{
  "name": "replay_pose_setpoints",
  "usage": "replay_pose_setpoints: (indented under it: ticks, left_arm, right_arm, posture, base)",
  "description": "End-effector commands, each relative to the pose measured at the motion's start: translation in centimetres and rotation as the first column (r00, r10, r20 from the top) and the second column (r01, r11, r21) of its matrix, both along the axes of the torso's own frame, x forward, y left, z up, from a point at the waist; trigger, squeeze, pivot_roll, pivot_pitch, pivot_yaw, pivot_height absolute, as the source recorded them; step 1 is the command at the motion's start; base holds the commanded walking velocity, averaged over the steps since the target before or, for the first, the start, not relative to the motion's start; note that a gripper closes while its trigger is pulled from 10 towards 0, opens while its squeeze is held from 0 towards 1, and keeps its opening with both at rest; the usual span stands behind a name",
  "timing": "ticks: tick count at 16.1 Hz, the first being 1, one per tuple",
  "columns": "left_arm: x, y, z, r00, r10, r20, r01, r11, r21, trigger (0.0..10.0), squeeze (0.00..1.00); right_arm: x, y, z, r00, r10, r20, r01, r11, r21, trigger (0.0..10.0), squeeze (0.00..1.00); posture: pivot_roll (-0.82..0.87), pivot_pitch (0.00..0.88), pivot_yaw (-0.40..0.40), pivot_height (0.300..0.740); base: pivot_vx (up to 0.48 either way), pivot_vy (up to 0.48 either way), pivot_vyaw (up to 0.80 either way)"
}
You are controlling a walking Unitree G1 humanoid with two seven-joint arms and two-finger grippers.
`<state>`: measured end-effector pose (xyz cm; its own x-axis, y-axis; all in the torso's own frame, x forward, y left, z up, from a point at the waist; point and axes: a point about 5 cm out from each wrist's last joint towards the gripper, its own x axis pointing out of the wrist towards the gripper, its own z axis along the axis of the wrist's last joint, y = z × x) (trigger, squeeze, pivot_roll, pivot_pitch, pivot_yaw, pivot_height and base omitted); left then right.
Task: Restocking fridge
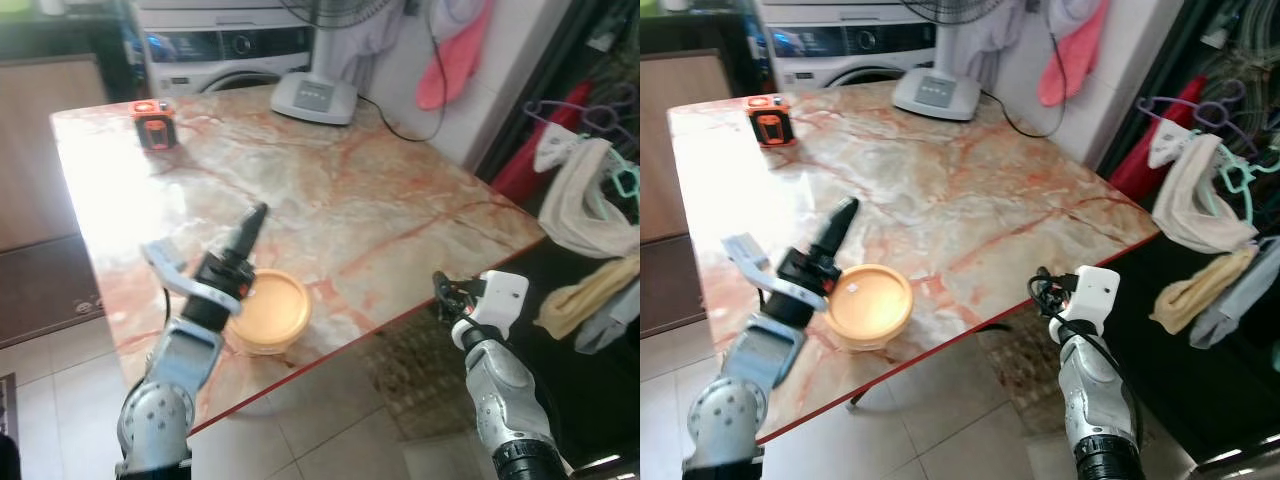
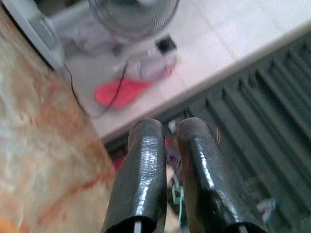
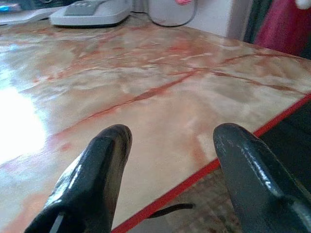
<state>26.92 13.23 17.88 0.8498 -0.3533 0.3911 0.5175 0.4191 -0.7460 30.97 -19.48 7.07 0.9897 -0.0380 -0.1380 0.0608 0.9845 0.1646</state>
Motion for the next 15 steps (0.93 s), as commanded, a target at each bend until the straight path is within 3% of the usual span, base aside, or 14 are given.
replay_pose_setpoints:
  ticks: [1,5,7,8,9,11,12,13,14,15]
  left_arm:
    - [-0.4,-0.4,-0.1,1.000,-0.024,0.001,0.024,0.998,0.051,10.0,0.00]
    - [-0.6,0.8,-1.1,0.997,0.060,-0.040,-0.052,0.983,0.174,10.0,0.00]
    - [-0.3,1.4,-1.3,0.989,0.140,-0.040,-0.125,0.956,0.265,10.0,0.00]
    - [0.0,1.9,-1.4,0.978,0.204,-0.035,-0.181,0.925,0.335,10.0,0.00]
    - [0.2,2.5,-1.5,0.963,0.269,-0.007,-0.237,0.861,0.449,10.0,0.00]
    - [0.5,2.8,-2.0,0.945,0.316,0.085,-0.280,0.646,0.710,10.0,0.00]
    - [0.6,2.2,-2.2,0.948,0.299,0.112,-0.274,0.586,0.763,10.0,0.00]
    - [0.7,1.7,-2.7,0.951,0.293,0.103,-0.258,0.560,0.788,10.0,0.00]
    - [0.7,1.6,-2.8,0.948,0.301,0.101,-0.262,0.561,0.785,10.0,0.00]
    - [0.8,1.7,-3.1,0.940,0.338,0.039,-0.271,0.673,0.688,10.0,1.00]
  right_arm:
    - [0.0,-0.3,0.3,1.000,0.001,0.013,-0.001,1.000,-0.014,10.0,0.00]
    - [-0.1,-0.1,0.2,1.000,0.015,0.002,-0.015,1.000,-0.011,10.0,0.00]
    - [-0.2,0.2,0.2,0.999,0.037,0.002,-0.037,0.999,-0.014,10.0,0.00]
    - [-0.3,0.2,0.3,0.999,0.052,0.004,-0.052,0.998,-0.018,10.0,0.00]
    - [-0.4,-0.1,0.5,0.998,0.055,0.009,-0.055,0.998,-0.025,10.0,0.00]
    - [-0.8,-1.1,0.4,0.999,0.038,0.004,-0.038,0.999,-0.032,10.0,0.00]
    - [-0.9,-1.3,0.2,1.000,0.030,-0.005,-0.030,0.999,-0.034,10.0,0.00]
    - [-0.9,-1.3,0.2,1.000,0.030,-0.006,-0.030,0.999,-0.032,10.0,0.00]
    - [-0.9,-1.2,0.2,1.000,0.031,-0.006,-0.031,0.999,-0.032,10.0,0.00]
    - [-0.8,-0.9,0.3,0.999,0.039,-0.003,-0.039,0.999,-0.031,10.0,0.00]
  posture:
    - [-0.03,0.000,-0.108,0.740]
    - [-0.02,0.000,-0.112,0.740]
    - [-0.02,0.000,-0.115,0.740]
    - [-0.02,0.000,-0.114,0.740]
    - [-0.02,0.000,-0.115,0.740]
    - [-0.02,0.000,-0.112,0.740]
    - [-0.03,0.000,-0.111,0.740]
    - [-0.02,0.000,-0.111,0.740]
    - [-0.02,0.000,-0.111,0.740]
    - [-0.03,0.000,-0.111,0.740]
  base:
    - [0.000,0.000,0.00]
    - [0.000,0.000,0.00]
    - [0.000,0.000,0.00]
    - [0.000,0.000,0.00]
    - [0.000,0.000,0.00]
    - [0.000,0.000,0.00]
    - [0.000,0.000,0.00]
    - [0.000,0.000,0.00]
    - [0.000,0.000,0.00]
    - [0.000,0.000,0.00]
